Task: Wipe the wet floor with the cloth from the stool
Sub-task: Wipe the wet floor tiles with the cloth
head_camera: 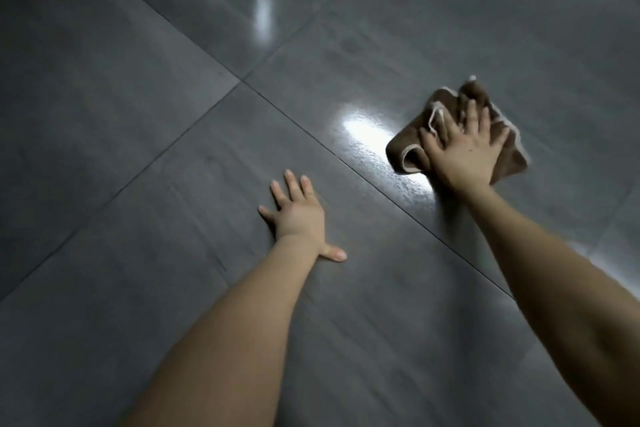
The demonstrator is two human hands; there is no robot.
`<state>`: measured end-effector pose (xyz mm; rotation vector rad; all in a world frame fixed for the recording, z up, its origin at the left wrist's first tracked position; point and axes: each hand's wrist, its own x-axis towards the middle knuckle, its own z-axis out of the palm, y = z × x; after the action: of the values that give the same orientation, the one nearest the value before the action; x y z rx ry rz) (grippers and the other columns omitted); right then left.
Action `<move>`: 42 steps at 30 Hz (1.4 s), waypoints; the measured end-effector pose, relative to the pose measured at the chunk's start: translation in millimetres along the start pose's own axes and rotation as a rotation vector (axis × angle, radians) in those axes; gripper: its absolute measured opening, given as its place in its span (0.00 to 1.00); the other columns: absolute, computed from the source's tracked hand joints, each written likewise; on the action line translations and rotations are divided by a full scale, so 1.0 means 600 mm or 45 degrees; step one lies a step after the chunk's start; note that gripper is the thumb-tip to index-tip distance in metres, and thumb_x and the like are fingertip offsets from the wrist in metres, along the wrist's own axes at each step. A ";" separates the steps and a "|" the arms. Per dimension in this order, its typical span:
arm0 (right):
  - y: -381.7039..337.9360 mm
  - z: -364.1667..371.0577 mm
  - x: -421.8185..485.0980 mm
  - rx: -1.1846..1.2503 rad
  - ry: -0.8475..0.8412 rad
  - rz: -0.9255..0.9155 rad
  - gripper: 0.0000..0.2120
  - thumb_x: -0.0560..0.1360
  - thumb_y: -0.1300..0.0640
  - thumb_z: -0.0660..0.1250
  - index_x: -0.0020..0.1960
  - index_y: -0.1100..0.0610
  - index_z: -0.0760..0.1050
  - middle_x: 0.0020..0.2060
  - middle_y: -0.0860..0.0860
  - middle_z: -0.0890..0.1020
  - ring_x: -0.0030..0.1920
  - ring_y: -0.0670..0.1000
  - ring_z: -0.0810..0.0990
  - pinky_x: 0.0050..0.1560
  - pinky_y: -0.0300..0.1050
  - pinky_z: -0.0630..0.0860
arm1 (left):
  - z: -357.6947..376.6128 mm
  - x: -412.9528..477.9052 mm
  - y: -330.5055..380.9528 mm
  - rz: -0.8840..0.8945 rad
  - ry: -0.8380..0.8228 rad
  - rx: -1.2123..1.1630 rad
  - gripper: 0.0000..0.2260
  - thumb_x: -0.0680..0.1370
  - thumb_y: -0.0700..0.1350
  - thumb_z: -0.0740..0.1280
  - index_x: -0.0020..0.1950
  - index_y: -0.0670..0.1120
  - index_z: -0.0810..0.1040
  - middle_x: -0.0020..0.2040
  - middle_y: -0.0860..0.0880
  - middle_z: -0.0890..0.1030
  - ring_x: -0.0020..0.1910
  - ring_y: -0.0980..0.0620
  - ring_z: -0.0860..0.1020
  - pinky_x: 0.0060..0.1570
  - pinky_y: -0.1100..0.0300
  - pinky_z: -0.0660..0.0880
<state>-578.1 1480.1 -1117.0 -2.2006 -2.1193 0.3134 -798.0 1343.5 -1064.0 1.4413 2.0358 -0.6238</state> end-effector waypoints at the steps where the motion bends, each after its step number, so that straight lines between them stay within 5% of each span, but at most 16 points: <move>1: 0.017 0.000 -0.033 0.002 0.009 0.023 0.31 0.73 0.32 0.51 0.73 0.41 0.63 0.78 0.53 0.54 0.77 0.56 0.49 0.72 0.67 0.40 | 0.001 -0.001 0.000 0.003 0.008 0.007 0.66 0.55 0.64 0.76 0.73 0.40 0.33 0.75 0.39 0.34 0.74 0.33 0.39 0.67 0.31 0.54; 10: 0.157 0.013 -0.468 -0.011 -0.001 -0.073 0.29 0.72 0.36 0.57 0.71 0.43 0.67 0.75 0.57 0.63 0.75 0.61 0.58 0.71 0.67 0.51 | 0.019 -0.025 0.006 -0.082 0.155 -0.130 0.58 0.59 0.61 0.76 0.75 0.43 0.43 0.77 0.39 0.45 0.74 0.33 0.51 0.66 0.37 0.63; 15: 0.247 0.009 -0.701 -0.037 -0.093 -0.498 0.31 0.70 0.37 0.63 0.72 0.42 0.64 0.75 0.57 0.62 0.76 0.61 0.55 0.69 0.69 0.56 | 0.076 -0.085 0.033 0.032 0.294 -0.169 0.33 0.72 0.55 0.68 0.70 0.40 0.62 0.71 0.34 0.62 0.67 0.32 0.65 0.63 0.43 0.68; 18: 0.346 -0.008 -0.673 -0.115 -0.167 -0.812 0.28 0.72 0.38 0.62 0.71 0.42 0.67 0.75 0.56 0.62 0.76 0.60 0.57 0.71 0.67 0.55 | 0.115 -0.147 0.078 0.293 0.298 -0.206 0.26 0.75 0.49 0.66 0.70 0.42 0.66 0.69 0.34 0.68 0.66 0.34 0.69 0.63 0.46 0.69; 21: 0.428 -0.037 -0.536 -0.123 -0.041 -0.380 0.26 0.74 0.34 0.53 0.69 0.41 0.68 0.74 0.57 0.63 0.75 0.59 0.58 0.69 0.70 0.56 | 0.139 -0.199 0.130 0.515 0.343 -0.230 0.24 0.75 0.46 0.65 0.71 0.43 0.65 0.69 0.37 0.70 0.68 0.39 0.69 0.66 0.48 0.68; 24: 0.391 -0.053 -0.425 -0.048 -0.021 0.159 0.32 0.72 0.30 0.46 0.73 0.39 0.62 0.77 0.54 0.53 0.77 0.59 0.48 0.72 0.67 0.42 | 0.154 -0.229 0.196 0.631 0.324 -0.224 0.24 0.76 0.44 0.65 0.71 0.42 0.65 0.70 0.38 0.69 0.71 0.41 0.66 0.69 0.52 0.63; 27: 0.325 -0.039 -0.430 0.006 -0.043 -0.041 0.29 0.73 0.34 0.53 0.71 0.41 0.65 0.77 0.55 0.54 0.77 0.62 0.49 0.72 0.68 0.43 | 0.158 -0.247 0.272 0.679 0.338 -0.207 0.24 0.76 0.43 0.64 0.70 0.42 0.65 0.70 0.37 0.69 0.70 0.40 0.67 0.69 0.51 0.64; 31: 0.356 -0.010 -0.637 0.036 -0.024 -0.395 0.26 0.72 0.39 0.60 0.70 0.42 0.68 0.75 0.54 0.61 0.76 0.60 0.56 0.72 0.66 0.52 | 0.160 -0.271 0.353 0.749 0.352 -0.160 0.22 0.76 0.42 0.63 0.70 0.40 0.66 0.69 0.36 0.70 0.69 0.39 0.67 0.67 0.49 0.65; 36: 0.525 -0.030 -0.859 -0.016 0.034 -0.103 0.31 0.70 0.40 0.64 0.72 0.40 0.64 0.75 0.54 0.62 0.76 0.58 0.58 0.69 0.66 0.58 | 0.188 -0.300 0.407 0.783 0.259 -0.065 0.22 0.76 0.43 0.63 0.70 0.42 0.65 0.70 0.35 0.67 0.71 0.37 0.64 0.68 0.48 0.65; 42: 0.587 -0.056 -0.675 0.041 0.149 0.509 0.30 0.71 0.32 0.54 0.71 0.40 0.65 0.76 0.56 0.60 0.76 0.62 0.56 0.72 0.68 0.48 | 0.210 -0.329 0.438 0.867 0.314 -0.022 0.20 0.76 0.43 0.63 0.68 0.41 0.68 0.63 0.37 0.75 0.63 0.37 0.71 0.61 0.47 0.71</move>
<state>-237.7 1064.0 -1112.1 -2.5423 -1.5952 0.2305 -474.7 1207.3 -1036.2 2.1245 1.5417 -0.1435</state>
